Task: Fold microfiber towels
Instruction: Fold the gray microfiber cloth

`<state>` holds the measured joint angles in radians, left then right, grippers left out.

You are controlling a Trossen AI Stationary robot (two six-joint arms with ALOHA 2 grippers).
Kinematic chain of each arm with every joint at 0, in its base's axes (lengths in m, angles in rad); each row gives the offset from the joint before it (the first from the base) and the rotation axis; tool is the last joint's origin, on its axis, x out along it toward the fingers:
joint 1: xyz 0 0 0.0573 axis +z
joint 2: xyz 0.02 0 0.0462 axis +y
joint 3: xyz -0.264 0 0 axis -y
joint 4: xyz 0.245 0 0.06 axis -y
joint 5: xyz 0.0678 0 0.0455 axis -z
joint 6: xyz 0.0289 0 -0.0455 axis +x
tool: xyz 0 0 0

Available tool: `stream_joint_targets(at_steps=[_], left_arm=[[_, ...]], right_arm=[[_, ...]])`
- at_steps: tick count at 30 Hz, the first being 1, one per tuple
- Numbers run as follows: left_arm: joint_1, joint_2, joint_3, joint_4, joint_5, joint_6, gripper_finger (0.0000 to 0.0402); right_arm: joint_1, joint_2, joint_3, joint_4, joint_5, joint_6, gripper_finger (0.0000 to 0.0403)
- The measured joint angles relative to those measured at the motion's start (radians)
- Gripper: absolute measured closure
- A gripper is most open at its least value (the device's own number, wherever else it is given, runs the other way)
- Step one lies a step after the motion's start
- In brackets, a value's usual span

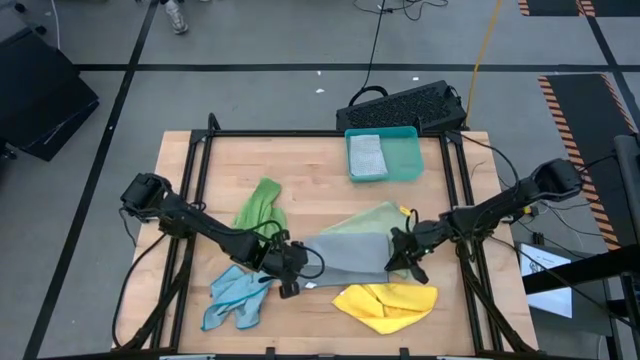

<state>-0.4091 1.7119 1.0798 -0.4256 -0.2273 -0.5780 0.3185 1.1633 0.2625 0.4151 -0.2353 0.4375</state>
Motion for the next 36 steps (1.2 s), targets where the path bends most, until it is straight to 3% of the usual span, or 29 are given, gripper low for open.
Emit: stream_joint_targets(at_steps=[9,19,29,36], left_arm=[[0.0,0.0,0.0,-0.043,0.0,-0.003,0.0396],[-0.012,0.0,0.0,-0.014,0.027,-0.03,0.0397],[-0.02,0.0,0.0,-0.015,0.023,-0.097,0.0393],[-0.02,0.0,0.0,-0.015,0.019,-0.139,0.0381]], right_arm=[[0.005,0.101,0.0,0.091,-0.004,-0.01,0.0399],[0.004,0.111,0.0,0.086,-0.074,-0.011,0.0399],[0.018,0.111,0.0,0.102,-0.051,-0.013,0.0398],[0.018,0.111,0.0,0.126,-0.055,-0.012,0.0345]])
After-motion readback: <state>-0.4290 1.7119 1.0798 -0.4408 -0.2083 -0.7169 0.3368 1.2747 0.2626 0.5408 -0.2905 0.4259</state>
